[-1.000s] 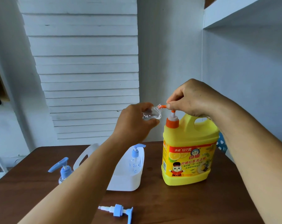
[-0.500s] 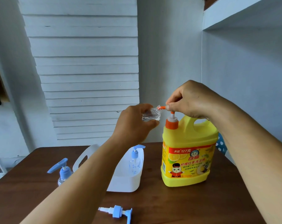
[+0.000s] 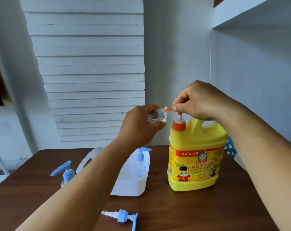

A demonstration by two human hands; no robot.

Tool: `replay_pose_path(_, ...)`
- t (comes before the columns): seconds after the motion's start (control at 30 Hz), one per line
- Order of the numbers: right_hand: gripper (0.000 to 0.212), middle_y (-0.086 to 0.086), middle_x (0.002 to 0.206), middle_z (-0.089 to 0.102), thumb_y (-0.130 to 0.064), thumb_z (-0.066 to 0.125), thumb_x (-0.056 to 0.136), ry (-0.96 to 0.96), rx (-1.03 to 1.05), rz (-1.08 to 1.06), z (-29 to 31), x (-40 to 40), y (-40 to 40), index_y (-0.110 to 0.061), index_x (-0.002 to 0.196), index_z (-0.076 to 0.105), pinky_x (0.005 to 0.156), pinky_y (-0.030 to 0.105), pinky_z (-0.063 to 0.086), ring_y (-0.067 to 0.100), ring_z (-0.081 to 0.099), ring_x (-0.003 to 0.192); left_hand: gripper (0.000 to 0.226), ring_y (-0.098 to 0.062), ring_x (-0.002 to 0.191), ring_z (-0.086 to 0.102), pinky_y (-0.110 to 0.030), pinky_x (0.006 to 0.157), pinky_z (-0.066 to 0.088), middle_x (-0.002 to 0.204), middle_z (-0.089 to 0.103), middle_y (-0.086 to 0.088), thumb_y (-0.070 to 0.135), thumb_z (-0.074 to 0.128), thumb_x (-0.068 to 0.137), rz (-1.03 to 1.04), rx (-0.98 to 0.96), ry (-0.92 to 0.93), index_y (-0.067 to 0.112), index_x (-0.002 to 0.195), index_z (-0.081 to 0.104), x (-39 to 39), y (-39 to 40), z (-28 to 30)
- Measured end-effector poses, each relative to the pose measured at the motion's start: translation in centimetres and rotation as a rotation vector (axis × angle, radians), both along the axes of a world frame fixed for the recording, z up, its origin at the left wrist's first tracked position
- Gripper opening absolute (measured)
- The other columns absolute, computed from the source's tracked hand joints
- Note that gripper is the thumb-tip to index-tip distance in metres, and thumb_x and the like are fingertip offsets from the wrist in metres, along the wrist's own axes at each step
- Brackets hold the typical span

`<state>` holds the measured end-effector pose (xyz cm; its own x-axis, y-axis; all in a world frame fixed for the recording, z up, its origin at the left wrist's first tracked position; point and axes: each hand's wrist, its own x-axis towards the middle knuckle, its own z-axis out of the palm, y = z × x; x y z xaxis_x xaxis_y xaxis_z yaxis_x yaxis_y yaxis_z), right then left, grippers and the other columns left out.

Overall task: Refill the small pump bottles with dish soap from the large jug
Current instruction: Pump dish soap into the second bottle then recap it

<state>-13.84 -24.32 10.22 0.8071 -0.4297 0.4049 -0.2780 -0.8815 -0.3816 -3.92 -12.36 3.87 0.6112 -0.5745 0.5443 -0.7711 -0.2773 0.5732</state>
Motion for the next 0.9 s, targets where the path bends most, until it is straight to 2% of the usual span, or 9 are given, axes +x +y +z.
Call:
replay_pose_path(0.17, 0.013, -0.012, 0.075, 0.061, -0.026, 0.069, 0.083, -0.026, 0.063, 0.018, -0.3, -0.2, -0.4, -0.018, 0.089, 0.076, 0.061, 0.019, 0.043, 0.014, 0.061, 0.084, 0.025, -0.013, 0.080, 0.065, -0.029, 0.075, 0.053, 0.088, 0.063, 0.010, 0.027, 0.070, 0.079, -0.001, 0.001, 0.013, 0.025, 0.104, 0.066, 0.2, -0.1, -0.3)
replay_pose_path(0.33, 0.014, -0.002, 0.091, 0.066, -0.025, 0.070, 0.082, -0.005, 0.089, 0.016, -1.7, 0.1, -0.3, -0.017, 0.093, 0.075, 0.071, 0.026, 0.043, 0.017, 0.061, 0.090, 0.026, -0.011, 0.067, 0.060, -0.028, 0.064, 0.050, 0.089, 0.069, 0.005, 0.025, 0.069, 0.079, -0.012, 0.031, 0.023, 0.024, 0.105, 0.067, 0.4, -0.1, -1.3)
replay_pose_path(0.43, 0.013, -0.003, 0.087, 0.066, -0.026, 0.070, 0.082, 0.018, 0.077, 0.006, -1.3, 0.1, -0.1, -0.018, 0.091, 0.075, 0.063, 0.024, 0.043, 0.015, 0.060, 0.084, 0.022, -0.005, 0.064, 0.058, -0.025, 0.062, 0.048, 0.084, 0.066, 0.007, 0.026, 0.070, 0.079, -0.010, 0.021, 0.026, 0.025, 0.101, 0.067, 0.4, -0.1, -1.4)
replay_pose_path(0.5, 0.011, -0.008, 0.080, 0.066, -0.028, 0.070, 0.081, 0.023, 0.063, -0.001, -0.4, 0.0, -0.1, -0.020, 0.088, 0.076, 0.057, 0.020, 0.043, 0.010, 0.059, 0.076, 0.022, -0.012, 0.070, 0.063, -0.028, 0.066, 0.050, 0.086, 0.068, 0.005, 0.026, 0.070, 0.078, -0.013, -0.010, 0.048, 0.026, 0.099, 0.067, 0.3, -0.1, -0.9)
replay_pose_path(0.6, 0.010, -0.006, 0.082, 0.069, -0.028, 0.071, 0.081, 0.021, 0.045, -0.001, 0.4, -0.1, -0.2, -0.022, 0.086, 0.076, 0.062, 0.021, 0.044, 0.013, 0.062, 0.081, 0.022, -0.016, 0.079, 0.066, -0.029, 0.074, 0.051, 0.087, 0.067, 0.006, 0.027, 0.070, 0.078, -0.020, -0.014, 0.046, 0.026, 0.100, 0.066, 0.2, -0.1, -0.4)
replay_pose_path(0.7, 0.010, -0.011, 0.078, 0.065, -0.027, 0.071, 0.081, -0.024, 0.068, 0.000, -0.2, -0.4, -0.2, -0.020, 0.087, 0.076, 0.068, 0.027, 0.047, 0.015, 0.063, 0.085, 0.023, -0.015, 0.080, 0.066, -0.029, 0.073, 0.051, 0.088, 0.067, 0.006, 0.027, 0.070, 0.078, -0.023, -0.012, 0.038, 0.027, 0.101, 0.066, 0.2, -0.1, -0.4)
replay_pose_path(0.77, 0.010, -0.013, 0.075, 0.062, -0.025, 0.071, 0.081, -0.027, 0.072, -0.007, -0.7, -0.4, -0.2, -0.019, 0.087, 0.076, 0.066, 0.024, 0.046, 0.013, 0.061, 0.083, 0.025, -0.016, 0.080, 0.065, -0.030, 0.073, 0.051, 0.089, 0.067, 0.005, 0.027, 0.070, 0.078, -0.016, -0.002, 0.032, 0.025, 0.103, 0.066, 0.2, -0.1, -0.8)
replay_pose_path(0.9, 0.013, -0.003, 0.085, 0.065, -0.026, 0.070, 0.082, -0.002, 0.051, -0.012, -1.6, -0.1, 0.0, -0.017, 0.091, 0.076, 0.059, 0.022, 0.041, 0.015, 0.060, 0.084, 0.025, -0.017, 0.078, 0.064, -0.031, 0.072, 0.052, 0.089, 0.068, 0.004, 0.025, 0.070, 0.078, -0.015, 0.022, 0.038, 0.024, 0.103, 0.066, 0.1, -0.1, -1.3)
